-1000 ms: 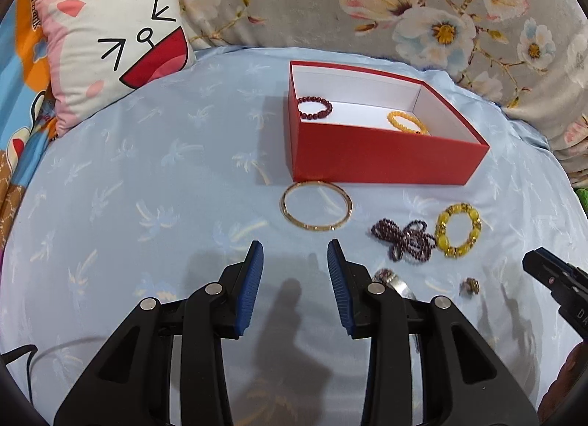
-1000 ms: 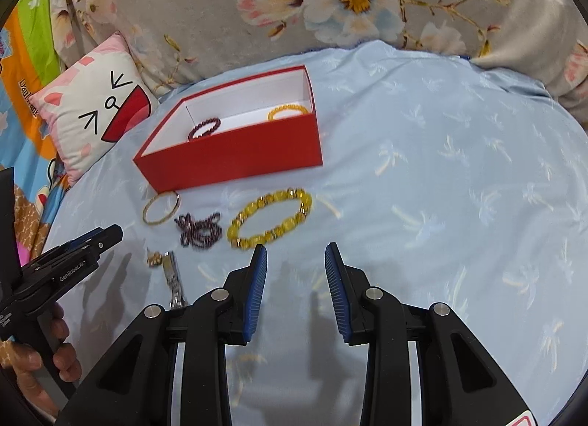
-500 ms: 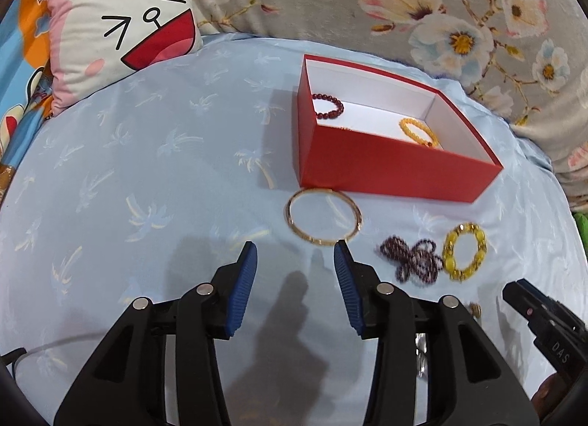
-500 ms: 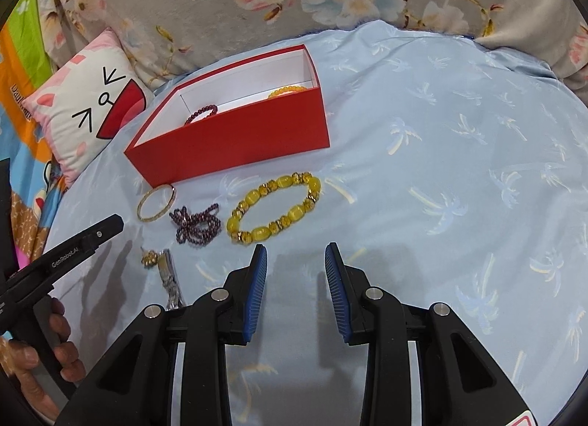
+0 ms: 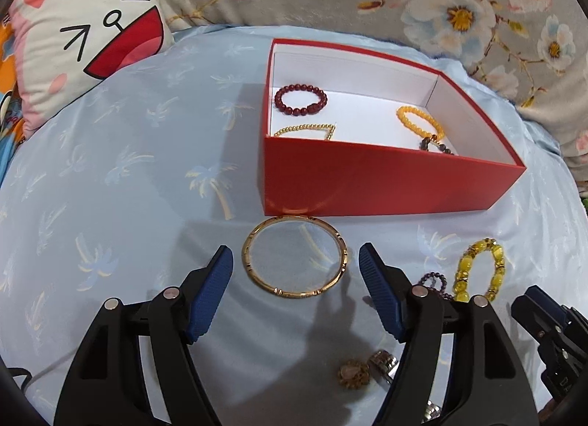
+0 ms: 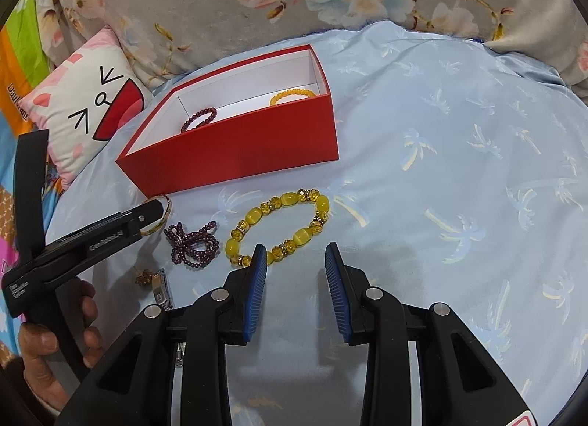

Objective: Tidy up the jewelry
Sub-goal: 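Position the left tool around the gold bangle while the right tool approaches the yellow bead bracelet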

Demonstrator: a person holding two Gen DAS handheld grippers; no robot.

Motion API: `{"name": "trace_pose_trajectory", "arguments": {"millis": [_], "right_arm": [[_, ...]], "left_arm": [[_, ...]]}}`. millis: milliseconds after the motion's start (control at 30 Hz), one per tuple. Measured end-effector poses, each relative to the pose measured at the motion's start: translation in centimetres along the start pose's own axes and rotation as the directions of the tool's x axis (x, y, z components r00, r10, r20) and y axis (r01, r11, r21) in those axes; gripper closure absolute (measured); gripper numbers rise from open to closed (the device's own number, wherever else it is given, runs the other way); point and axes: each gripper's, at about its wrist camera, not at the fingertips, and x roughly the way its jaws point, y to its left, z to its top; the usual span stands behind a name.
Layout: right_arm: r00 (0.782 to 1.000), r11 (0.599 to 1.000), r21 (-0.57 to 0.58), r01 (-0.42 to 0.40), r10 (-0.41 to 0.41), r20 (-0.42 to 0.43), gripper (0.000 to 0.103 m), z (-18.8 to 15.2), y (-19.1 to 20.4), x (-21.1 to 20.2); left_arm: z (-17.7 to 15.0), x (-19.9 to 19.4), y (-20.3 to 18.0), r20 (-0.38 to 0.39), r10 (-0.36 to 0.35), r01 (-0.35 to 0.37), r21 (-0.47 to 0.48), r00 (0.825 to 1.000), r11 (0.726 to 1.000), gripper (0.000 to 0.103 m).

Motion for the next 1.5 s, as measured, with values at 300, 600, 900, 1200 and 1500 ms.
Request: {"name": "trace_pose_trajectory", "arguments": {"millis": [300, 600, 900, 1200, 1500], "right_arm": [[1.0, 1.0, 0.011, 0.002, -0.002, -0.009, 0.07, 0.6, -0.5, 1.1], [1.0, 1.0, 0.01, 0.005, -0.005, -0.014, 0.07, 0.9, -0.4, 2.1], [1.0, 1.0, 0.016, 0.001, 0.0, -0.009, 0.07, 0.9, -0.5, 2.0], [1.0, 1.0, 0.02, 0.001, 0.0, -0.011, 0.07, 0.9, -0.7, 2.1], [1.0, 1.0, 0.02, 0.004, -0.004, -0.009, 0.07, 0.8, -0.7, 2.2]], "left_arm": [[0.2, 0.6, -0.4, 0.013, 0.031, -0.032, 0.042, 0.999, 0.999, 0.044], [-0.3, 0.0, 0.2, 0.028, 0.038, -0.039, 0.043, 0.999, 0.998, 0.071], [0.1, 0.3, -0.3, 0.015, 0.026, -0.027, 0.035, 1.0, 0.999, 0.021], [0.5, 1.5, -1.6, -0.02, 0.076, -0.073, 0.1, 0.997, 0.992, 0.022], [0.1, 0.8, -1.9, -0.008, 0.052, -0.051, 0.116, 0.999, 0.992, 0.044]]}}
